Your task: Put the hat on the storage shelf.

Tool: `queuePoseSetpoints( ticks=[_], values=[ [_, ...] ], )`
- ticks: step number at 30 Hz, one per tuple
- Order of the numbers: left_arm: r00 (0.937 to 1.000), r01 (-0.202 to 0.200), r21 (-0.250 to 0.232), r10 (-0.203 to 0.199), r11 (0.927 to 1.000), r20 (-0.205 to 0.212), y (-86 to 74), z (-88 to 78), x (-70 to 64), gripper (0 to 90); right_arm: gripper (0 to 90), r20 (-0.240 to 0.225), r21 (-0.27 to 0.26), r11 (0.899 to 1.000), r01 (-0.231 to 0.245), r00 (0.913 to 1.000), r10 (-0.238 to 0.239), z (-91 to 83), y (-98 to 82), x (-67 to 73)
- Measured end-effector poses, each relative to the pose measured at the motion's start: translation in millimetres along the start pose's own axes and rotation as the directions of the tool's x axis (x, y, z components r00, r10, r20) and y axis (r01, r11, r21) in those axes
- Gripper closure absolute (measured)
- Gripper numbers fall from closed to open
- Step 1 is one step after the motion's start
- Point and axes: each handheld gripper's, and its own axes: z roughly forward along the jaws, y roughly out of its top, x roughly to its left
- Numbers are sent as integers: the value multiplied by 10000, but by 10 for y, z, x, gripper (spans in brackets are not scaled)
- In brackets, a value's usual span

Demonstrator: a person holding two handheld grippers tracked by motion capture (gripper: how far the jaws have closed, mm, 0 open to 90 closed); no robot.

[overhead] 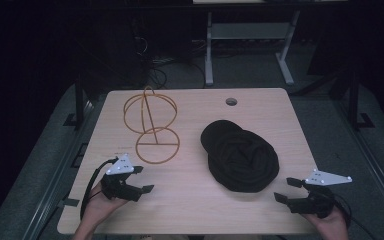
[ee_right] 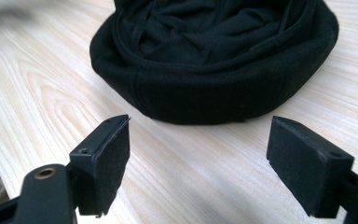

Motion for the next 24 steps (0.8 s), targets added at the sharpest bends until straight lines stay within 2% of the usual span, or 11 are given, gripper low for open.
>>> queuePoseSetpoints(
  ticks=[6,8,16,20,24],
  values=[
    [9986,-311,24,310,9995,426,193,93,-82,219,205,45,-68,9999,-84,10000,84,-16,-6,-2],
    [9978,-246,-17,247,9997,621,248,120,-98,221,205,81,-26,10000,-31,10000,31,-22,-1,5],
    [9943,-631,-87,636,9980,854,441,205,-157,212,205,107,33,10000,-29,9999,29,-13,-3,10],
    [9917,-754,-59,756,9971,1040,579,274,-202,203,204,131,-93,9999,-81,9999,82,-23,5,4],
    [9857,-1040,-51,1037,9946,1325,758,395,-269,202,204,94,-48,10000,-18,10000,18,-24,3,6]
  ],
)
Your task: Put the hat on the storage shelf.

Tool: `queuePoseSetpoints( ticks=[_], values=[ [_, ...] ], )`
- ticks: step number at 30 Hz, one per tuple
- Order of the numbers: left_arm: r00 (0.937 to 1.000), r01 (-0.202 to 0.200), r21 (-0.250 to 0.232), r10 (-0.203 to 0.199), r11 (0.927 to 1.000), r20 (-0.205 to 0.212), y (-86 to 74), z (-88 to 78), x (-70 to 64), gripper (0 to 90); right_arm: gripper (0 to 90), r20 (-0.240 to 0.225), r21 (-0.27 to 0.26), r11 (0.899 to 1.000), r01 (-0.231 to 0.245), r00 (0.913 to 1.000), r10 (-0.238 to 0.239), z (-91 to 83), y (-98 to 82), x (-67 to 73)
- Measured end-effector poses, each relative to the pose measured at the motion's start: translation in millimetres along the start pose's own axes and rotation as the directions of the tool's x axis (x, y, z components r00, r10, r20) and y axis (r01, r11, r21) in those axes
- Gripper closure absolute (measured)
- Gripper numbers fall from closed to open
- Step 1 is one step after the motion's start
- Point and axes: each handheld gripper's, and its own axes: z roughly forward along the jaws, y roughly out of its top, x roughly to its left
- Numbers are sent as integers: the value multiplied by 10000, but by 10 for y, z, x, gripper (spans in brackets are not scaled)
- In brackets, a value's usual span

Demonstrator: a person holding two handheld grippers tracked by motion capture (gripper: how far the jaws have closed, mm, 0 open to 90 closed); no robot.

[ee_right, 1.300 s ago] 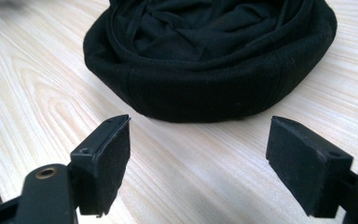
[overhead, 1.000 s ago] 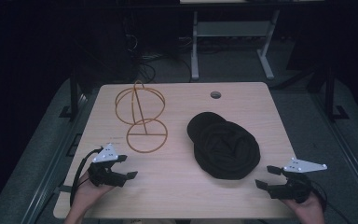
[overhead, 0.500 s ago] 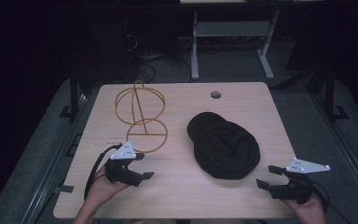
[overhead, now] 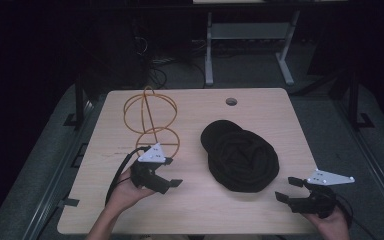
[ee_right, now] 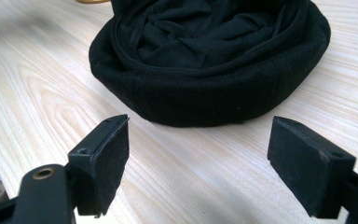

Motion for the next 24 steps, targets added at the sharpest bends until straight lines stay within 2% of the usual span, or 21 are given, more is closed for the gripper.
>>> queuePoseSetpoints(
  ticks=[8,9,14,17,24],
  values=[
    [9981,-552,175,547,9983,299,247,201,-49,200,204,-74,-86,10000,-36,10000,35,-1,1,-3],
    [9963,-760,175,752,9970,423,336,279,-79,201,204,-79,-95,9999,-69,9999,68,0,-1,-5],
    [9935,-963,249,946,9950,631,450,391,-116,205,204,-118,-102,9999,-61,9999,60,9,0,-6],
    [9883,-1121,335,1079,9931,1077,552,491,-164,212,205,-163,-39,10000,11,9999,-11,15,-1,3],
    [9781,-1620,556,1528,9852,1413,735,669,-254,221,205,-180,-165,9999,-2,9998,-1,-1,8,9]
  ],
)
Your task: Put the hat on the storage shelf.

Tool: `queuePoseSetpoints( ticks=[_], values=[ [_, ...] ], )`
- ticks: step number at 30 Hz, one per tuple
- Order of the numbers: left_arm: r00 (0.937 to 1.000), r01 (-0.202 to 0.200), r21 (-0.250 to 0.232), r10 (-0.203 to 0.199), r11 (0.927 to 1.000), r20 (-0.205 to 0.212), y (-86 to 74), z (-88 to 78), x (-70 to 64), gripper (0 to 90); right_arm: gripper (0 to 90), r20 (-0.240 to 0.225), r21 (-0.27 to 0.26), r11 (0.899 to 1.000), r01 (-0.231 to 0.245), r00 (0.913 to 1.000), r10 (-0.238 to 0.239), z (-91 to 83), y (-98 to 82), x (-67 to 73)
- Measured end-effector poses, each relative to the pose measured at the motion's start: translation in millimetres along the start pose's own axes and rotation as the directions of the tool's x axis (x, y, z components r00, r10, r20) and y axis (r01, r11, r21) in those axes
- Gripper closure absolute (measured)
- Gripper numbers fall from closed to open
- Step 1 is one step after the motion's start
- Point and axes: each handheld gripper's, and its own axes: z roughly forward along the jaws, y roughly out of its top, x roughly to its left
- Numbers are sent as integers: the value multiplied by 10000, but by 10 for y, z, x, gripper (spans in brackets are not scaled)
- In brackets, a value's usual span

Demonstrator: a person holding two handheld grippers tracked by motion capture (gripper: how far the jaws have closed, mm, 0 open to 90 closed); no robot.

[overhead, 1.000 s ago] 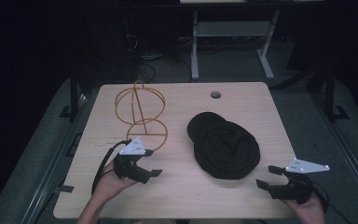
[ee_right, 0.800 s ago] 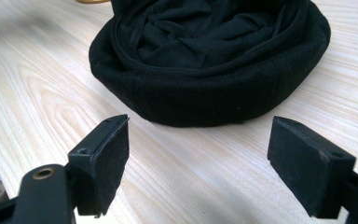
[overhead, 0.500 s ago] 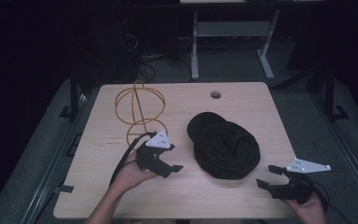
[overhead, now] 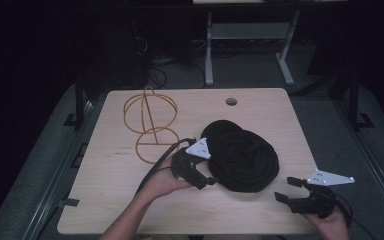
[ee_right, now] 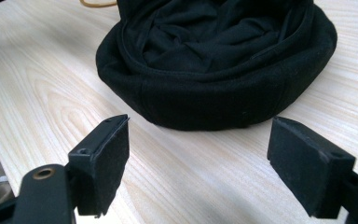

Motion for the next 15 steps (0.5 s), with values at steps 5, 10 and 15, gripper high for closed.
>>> queuePoseSetpoints(
  ticks=[5,10,15],
  values=[
    [9995,-319,163,317,9994,88,103,146,-9,224,205,-4,-90,9999,-89,10000,89,-6,5,-3],
    [9977,-531,408,513,9978,436,199,298,3,231,210,-10,-8,10000,-51,10000,51,1,3,-6],
    [9957,-685,692,639,9952,671,257,448,19,232,210,-7,-50,10000,-52,10000,52,-9,-3,-13]
  ],
)
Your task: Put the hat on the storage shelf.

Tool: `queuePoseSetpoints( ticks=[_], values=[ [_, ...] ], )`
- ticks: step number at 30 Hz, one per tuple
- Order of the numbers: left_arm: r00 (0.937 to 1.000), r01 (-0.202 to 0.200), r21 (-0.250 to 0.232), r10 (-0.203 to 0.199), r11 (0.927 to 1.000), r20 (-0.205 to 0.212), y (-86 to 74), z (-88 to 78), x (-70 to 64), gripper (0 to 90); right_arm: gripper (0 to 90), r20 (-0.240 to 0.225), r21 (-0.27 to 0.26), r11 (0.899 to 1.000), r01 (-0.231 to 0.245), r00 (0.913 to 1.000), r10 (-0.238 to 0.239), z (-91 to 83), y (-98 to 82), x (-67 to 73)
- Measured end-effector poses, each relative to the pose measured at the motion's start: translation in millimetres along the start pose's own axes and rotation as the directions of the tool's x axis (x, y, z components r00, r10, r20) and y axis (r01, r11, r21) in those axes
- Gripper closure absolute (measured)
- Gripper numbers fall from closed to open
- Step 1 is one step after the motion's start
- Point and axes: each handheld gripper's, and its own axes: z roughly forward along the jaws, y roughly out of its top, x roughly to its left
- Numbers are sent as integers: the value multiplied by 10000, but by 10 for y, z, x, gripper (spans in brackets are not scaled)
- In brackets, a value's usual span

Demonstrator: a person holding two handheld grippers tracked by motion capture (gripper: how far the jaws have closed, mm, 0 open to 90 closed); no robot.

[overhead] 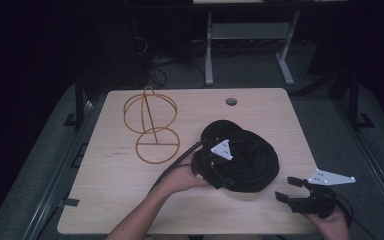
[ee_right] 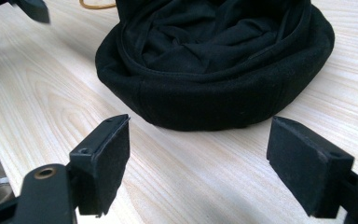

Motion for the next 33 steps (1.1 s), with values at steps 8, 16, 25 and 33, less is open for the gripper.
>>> queuePoseSetpoints(
  ticks=[8,16,25,33],
  values=[
    [9991,-263,552,243,9981,361,67,209,14,258,210,9,-93,10000,-9,10000,10,-18,-1,-5],
    [9971,-434,1046,365,9936,668,66,366,33,298,211,-39,-80,10000,-16,10000,16,-13,3,-2],
    [9961,-532,1564,413,9863,784,33,516,34,324,213,-57,-48,10000,34,10000,-35,-8,5,9],
    [9951,-899,1964,800,9764,574,40,577,31,418,214,-91,12,10000,69,9999,-68,0,6,22]
  ],
)
